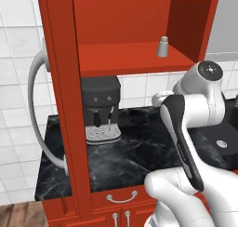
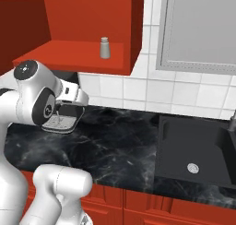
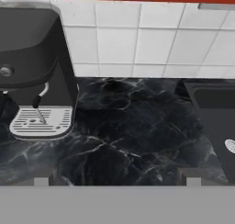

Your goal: Move the mustard and shaker from the cabinet to the dining counter.

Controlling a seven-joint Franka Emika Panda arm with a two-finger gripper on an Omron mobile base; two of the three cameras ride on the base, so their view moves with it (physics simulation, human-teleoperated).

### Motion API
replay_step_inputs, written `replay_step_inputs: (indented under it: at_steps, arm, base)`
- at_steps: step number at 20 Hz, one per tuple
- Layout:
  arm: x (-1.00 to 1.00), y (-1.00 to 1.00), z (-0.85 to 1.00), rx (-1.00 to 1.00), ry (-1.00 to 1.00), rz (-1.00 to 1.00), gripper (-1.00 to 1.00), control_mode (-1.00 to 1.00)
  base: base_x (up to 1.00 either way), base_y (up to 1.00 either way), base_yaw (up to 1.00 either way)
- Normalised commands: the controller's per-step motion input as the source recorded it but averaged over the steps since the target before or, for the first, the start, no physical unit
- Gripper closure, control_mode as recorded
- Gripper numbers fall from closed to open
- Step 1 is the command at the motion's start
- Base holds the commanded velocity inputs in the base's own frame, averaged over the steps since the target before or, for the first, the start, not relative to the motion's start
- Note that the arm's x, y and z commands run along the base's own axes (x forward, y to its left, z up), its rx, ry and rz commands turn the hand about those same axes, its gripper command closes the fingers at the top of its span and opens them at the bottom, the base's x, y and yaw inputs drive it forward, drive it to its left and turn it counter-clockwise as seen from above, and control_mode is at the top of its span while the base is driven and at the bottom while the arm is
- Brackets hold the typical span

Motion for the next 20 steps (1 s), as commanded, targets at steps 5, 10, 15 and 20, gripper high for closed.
replay_step_inputs:
  at_steps: [5,10,15,20]
  arm:
    - [0.01,-0.01,0.41,0.00,0.00,0.04,-1.00,-1.00]
    - [0.10,0.00,0.38,0.00,0.00,0.01,-1.00,-1.00]
    - [0.22,-0.02,0.52,0.00,0.08,0.00,-1.00,-1.00]
    - [0.21,-0.04,0.30,0.00,0.03,-0.02,-1.00,-1.00]
  base:
    - [0.00,0.00,0.00]
    - [0.00,0.00,0.00]
    - [0.00,0.00,0.00]
    - [0.00,0.00,0.00]
